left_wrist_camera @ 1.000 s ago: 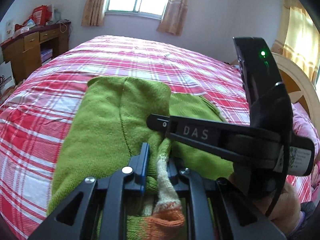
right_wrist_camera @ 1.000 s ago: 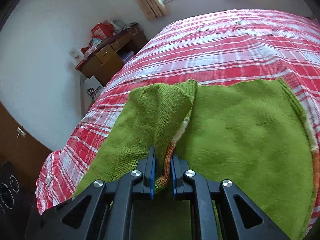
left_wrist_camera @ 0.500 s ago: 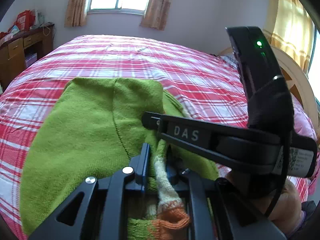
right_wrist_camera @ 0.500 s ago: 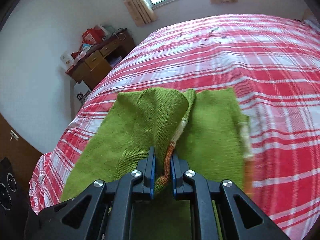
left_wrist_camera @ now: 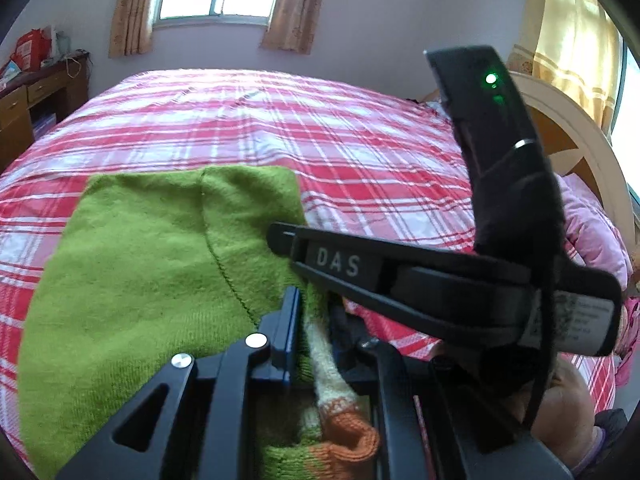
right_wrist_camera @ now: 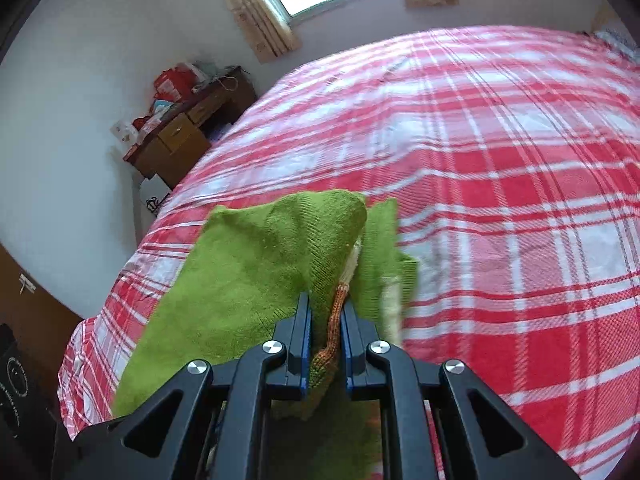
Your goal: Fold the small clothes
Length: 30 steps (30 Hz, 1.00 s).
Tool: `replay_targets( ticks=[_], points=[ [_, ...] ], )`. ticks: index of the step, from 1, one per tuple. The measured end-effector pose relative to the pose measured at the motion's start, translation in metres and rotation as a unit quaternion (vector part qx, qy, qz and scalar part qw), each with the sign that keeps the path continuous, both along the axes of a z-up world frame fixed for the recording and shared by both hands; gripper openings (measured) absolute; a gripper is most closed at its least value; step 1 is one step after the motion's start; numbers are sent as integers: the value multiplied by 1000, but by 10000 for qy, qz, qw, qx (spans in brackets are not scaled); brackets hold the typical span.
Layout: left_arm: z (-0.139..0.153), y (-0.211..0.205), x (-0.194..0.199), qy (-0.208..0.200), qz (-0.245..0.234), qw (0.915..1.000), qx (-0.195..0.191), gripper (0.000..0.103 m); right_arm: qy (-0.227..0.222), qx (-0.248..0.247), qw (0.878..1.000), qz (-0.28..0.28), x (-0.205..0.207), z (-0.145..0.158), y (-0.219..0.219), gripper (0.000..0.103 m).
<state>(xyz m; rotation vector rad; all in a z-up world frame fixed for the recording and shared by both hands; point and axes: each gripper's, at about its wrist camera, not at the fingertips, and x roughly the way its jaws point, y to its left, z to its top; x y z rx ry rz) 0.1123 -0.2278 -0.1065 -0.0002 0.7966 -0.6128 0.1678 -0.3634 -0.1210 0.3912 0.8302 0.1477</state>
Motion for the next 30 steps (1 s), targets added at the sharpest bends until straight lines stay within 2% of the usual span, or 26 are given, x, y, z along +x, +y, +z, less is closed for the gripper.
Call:
replay_targets(
  ticks=[3,6,7,11,15,16,22,24,26,27,28,29,30],
  points=[
    [-4,-10,-5,-108,-165,9997,161,14,65,67,9999,-81,0,-14,-14,11],
    [-2,-5,-11,-168,-256,9993,218,14,-37,517,9985,-178,-7,-23,-25,11],
    [-1,-2,-11,-135,-249,9994,212,14,-39,532,9984,-190,-8,-23,-23,11],
    [5,5,-13,-88,-182,9993,315,17,-14,173,9996,-209,-12,-16,-10,11],
    [15,6,-18,-303,-112,9982,506,18,42,-181,9995,-266,-15,-11,-1,11],
    [17,7,-19,-364,-87,9976,576,21,35,-199,9994,-273,-14,-11,-1,11],
    [32,26,-22,-751,285,9934,819,21,56,94,9991,-408,-15,-17,-10,11],
    [34,37,-15,-700,503,9931,793,30,41,138,9989,-453,-15,-17,-9,12],
    [34,45,-9,-670,678,9923,788,49,10,299,9982,-517,-19,-18,-12,19],
    [34,52,-9,-696,752,9916,788,52,19,367,9976,-581,-23,-16,-14,27],
    [33,58,-8,-726,806,9908,806,56,62,364,9970,-675,-28,-15,-16,39],
    [33,64,-8,-750,839,9903,812,59,103,328,9962,-798,-34,-12,-17,47],
    [32,74,-9,-770,881,9901,779,61,83,316,9950,-947,-43,-8,-20,50]
  ],
)
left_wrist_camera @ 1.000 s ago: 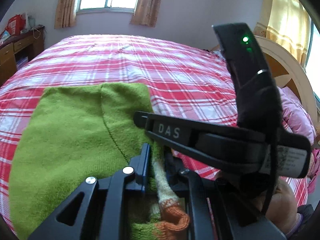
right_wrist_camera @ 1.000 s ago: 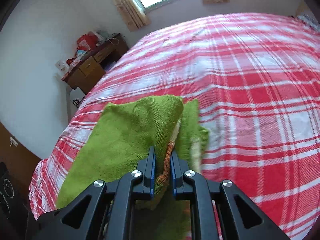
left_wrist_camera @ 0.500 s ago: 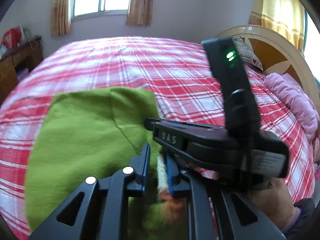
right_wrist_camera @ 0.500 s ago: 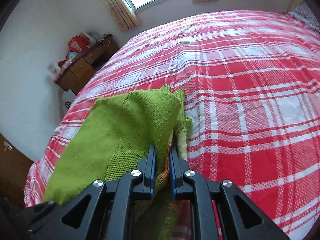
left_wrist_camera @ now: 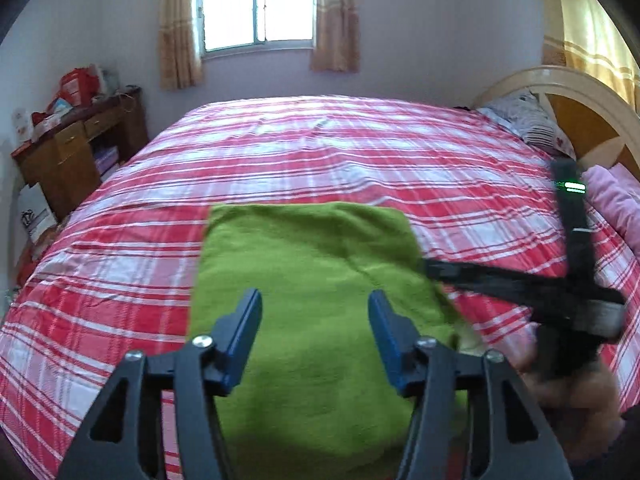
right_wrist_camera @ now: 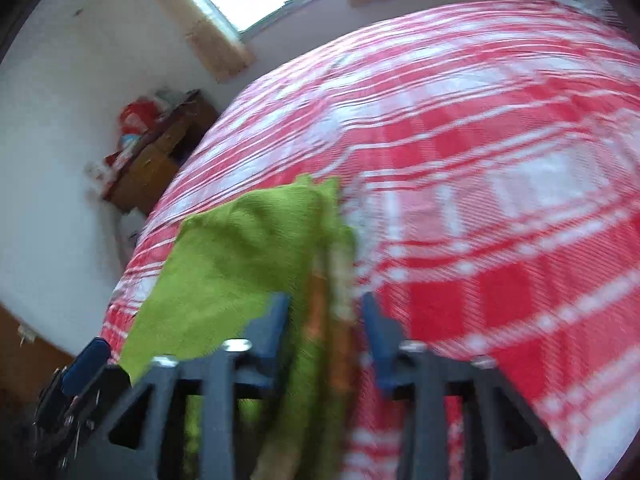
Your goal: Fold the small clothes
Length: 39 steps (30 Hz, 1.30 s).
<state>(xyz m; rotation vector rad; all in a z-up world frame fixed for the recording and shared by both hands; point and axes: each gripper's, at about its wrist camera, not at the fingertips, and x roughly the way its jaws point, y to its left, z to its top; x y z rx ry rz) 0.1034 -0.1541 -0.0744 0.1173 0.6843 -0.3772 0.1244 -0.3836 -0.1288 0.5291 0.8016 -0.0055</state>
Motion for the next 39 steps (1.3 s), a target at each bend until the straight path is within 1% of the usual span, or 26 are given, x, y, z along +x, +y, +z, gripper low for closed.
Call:
replay_targets(
  ticks=[2,3,5,6,9,10,12,14,15,16,17,18,19,20,21,22,24,27,28,29,31,33,34,36,38,39],
  points=[
    [-2,20,2,41,121,9998,-157,73,-303,134,9993,-155,-27,10,-6,50],
    [-4,35,4,114,226,9992,-301,74,-414,124,9987,-278,-46,16,-8,50],
    [-6,62,6,235,353,9975,-561,74,-581,23,9979,-296,-72,24,-4,50],
    [-7,77,5,243,453,9963,-692,74,-715,-2,9973,-189,-89,28,3,50],
    [-12,113,2,219,835,9920,-918,74,-895,-99,9957,192,-115,34,26,50],
    [-14,122,2,263,932,9905,-978,74,-925,-185,9951,293,-117,36,35,50],
    [-21,131,4,414,1020,9887,-1020,74,-1003,-673,9910,577,-118,41,60,50],
    [-27,135,5,559,1075,9878,-983,74,-1006,-1087,9857,808,-112,43,76,50],
    [-29,135,2,594,1065,9876,-991,74,-872,-1296,9836,906,-105,39,84,50],
    [-31,134,1,611,1050,9877,-986,74,-720,-1385,9829,977,-98,33,88,49],
    [-32,135,-1,618,1032,9879,-975,74,-566,-1390,9829,1068,-93,25,91,48],
    [-33,134,-2,632,989,9885,-950,74,-310,-1397,9827,1174,-87,13,96,34],
    [-34,132,-3,647,946,9892,-919,74,-163,-1450,9819,1210,-85,6,97,27],
    [-34,131,-2,651,912,9897,-894,74,-139,-1607,9794,1216,-88,2,102,25],
    [-34,130,-3,642,889,9902,-866,74,-192,-1702,9775,1231,-92,2,106,16],
    [-34,130,-3,634,879,9905,-848,74,-165,-1692,9777,1229,-96,3,106,12],
    [-33,132,-1,663,840,9903,-888,74,-307,-1327,9846,1096,-104,9,97,9],
    [-33,137,2,683,813,9896,-966,74,-568,-478,9950,673,-123,15,66,8],
    [-33,138,4,698,835,9895,-953,74,-559,-221,9969,514,-127,11,56,8],
    [-36,138,7,760,861,9889,-938,74,-452,-87,9984,317,-131,3,49,8],
    [-43,137,10,926,812,9878,-957,74,-223,85,9997,112,-133,-19,40,8],
    [-51,131,10,1076,692,9876,-911,74,-393,437,9983,44,-139,-28,35,8],
    [-56,126,8,1109,659,9883,-811,74,-392,458,9982,38,-137,-28,33,9],
    [-63,119,3,1003,701,9908,-583,74,-349,176,9992,89,-135,-22,40,9],
    [-69,116,0,935,680,9928,-304,74,-311,-244,9991,176,-135,-15,49,16],
    [-73,115,0,907,690,9934,-102,74,-265,-415,9986,204,-137,-11,54,26]
  ],
)
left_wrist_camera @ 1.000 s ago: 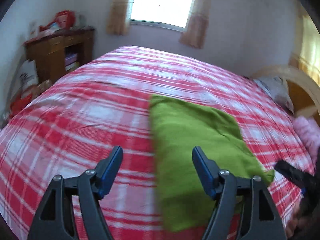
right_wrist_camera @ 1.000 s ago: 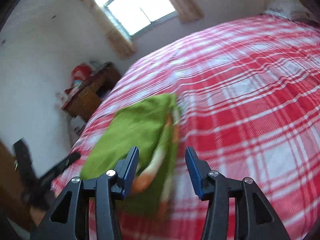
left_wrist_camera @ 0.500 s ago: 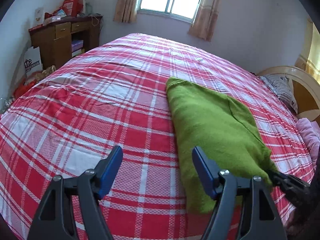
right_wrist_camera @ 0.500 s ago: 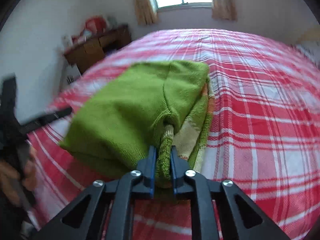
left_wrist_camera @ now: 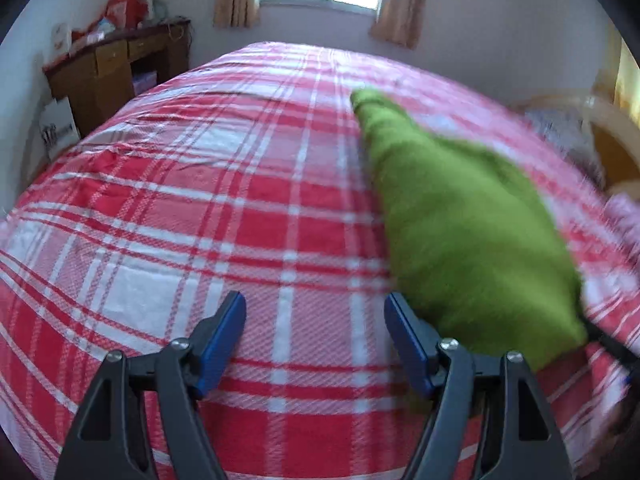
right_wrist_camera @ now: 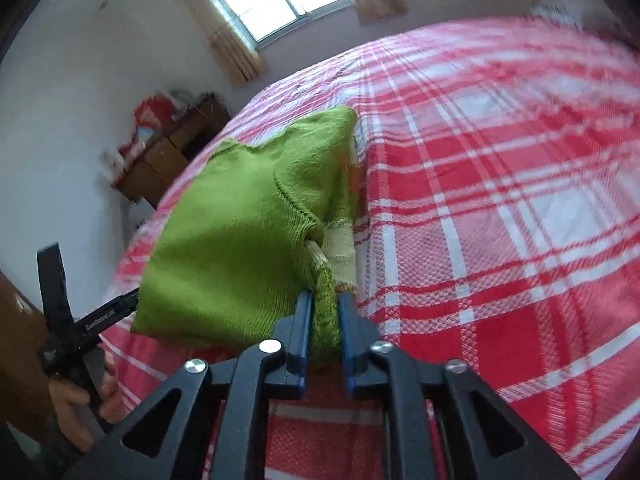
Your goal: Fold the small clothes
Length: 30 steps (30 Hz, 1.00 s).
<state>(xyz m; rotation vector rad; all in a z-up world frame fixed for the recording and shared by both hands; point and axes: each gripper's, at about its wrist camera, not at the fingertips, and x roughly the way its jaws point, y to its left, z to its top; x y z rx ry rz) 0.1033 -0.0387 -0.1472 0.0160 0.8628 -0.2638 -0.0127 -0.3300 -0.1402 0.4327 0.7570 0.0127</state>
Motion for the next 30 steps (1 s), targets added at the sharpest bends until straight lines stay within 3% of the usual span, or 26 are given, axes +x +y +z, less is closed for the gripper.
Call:
replay_targets(
  ticks=[1,2,4,7,8,10,13,15,17,18,21,23,26,30],
  points=[
    [0,1,-1,-60,-16,9999,138,74,53,-130,9999,9,-2,3,1,39],
    [2,3,-2,-80,6,9999,153,74,93,-222,9997,-13,-7,7,1,43],
    [11,12,-1,-109,170,9998,-35,74,-94,-352,9990,-239,-20,21,-8,43],
    [37,18,5,-336,316,9978,-482,74,-534,-1024,9923,-447,-26,51,-5,42],
    [46,11,8,-442,242,9974,-523,74,-622,-1227,9900,-309,-20,60,-1,39],
    [57,-8,13,-606,28,9972,-437,74,-675,-1458,9870,-5,-6,69,9,16],
    [53,-39,25,-653,-83,9975,-274,74,-690,-1650,9823,550,26,72,34,9],
    [33,-52,33,-323,-112,9993,-115,74,-342,-1749,9794,951,50,54,51,8],
    [16,-60,33,-221,-149,9996,-127,75,158,-2100,9733,919,68,28,59,7],
    [12,-58,30,-341,-102,9991,-246,76,193,-2180,9723,824,72,19,58,6],
    [11,-54,38,-153,73,9994,-315,90,47,-1479,9878,489,79,16,37,5],
    [7,-50,48,77,169,9989,-433,103,-37,-1265,9911,412,84,13,28,4],
    [4,-47,47,174,146,9982,-547,103,-32,-1016,9942,353,85,13,22,4],
    [7,-51,38,30,131,9992,-385,103,-113,-1169,9927,270,68,16,29,4]
  ],
)
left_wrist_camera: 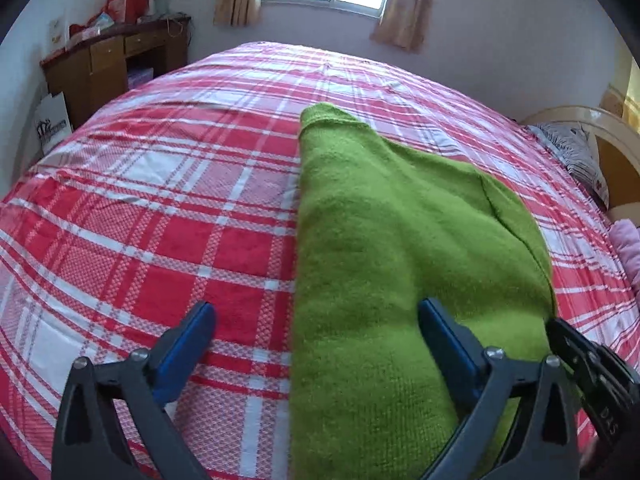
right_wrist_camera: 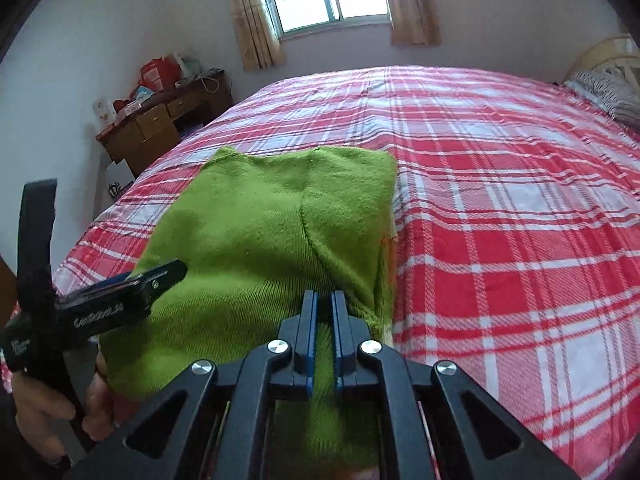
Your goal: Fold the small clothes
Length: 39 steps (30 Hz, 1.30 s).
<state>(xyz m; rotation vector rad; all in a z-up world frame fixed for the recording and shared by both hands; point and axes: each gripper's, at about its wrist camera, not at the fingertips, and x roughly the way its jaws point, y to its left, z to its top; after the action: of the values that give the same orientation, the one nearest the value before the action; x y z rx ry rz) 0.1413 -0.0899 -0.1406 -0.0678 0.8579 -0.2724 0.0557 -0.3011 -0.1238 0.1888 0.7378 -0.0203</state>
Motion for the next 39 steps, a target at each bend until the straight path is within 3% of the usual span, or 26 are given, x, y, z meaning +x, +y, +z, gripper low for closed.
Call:
replay_targets(
  ticks=[8,14,23,26,32,36,39],
  points=[
    [0,8,4,131,-186,9995,-205,103,-249,503,9984,70,-31,0,-8,8],
    [1,12,2,226,-288,9989,-284,103,-500,1405,9888,-111,-45,-14,-29,8],
    [-2,17,-4,145,-300,9983,-483,103,-492,1412,9887,-53,-44,-15,-25,9],
    [-2,24,-6,227,-421,9963,-719,103,-541,1565,9862,-39,-47,-17,-30,9],
    [2,54,-16,286,-1000,9840,-1444,103,-726,2150,9739,-57,-56,-23,-45,9],
    [16,62,14,386,-1042,9727,-2035,103,-761,2570,9633,-130,-58,-31,-56,9],
    [17,53,49,690,-1126,9593,-2496,103,-776,2694,9597,-214,-60,-33,-60,9]
  ],
)
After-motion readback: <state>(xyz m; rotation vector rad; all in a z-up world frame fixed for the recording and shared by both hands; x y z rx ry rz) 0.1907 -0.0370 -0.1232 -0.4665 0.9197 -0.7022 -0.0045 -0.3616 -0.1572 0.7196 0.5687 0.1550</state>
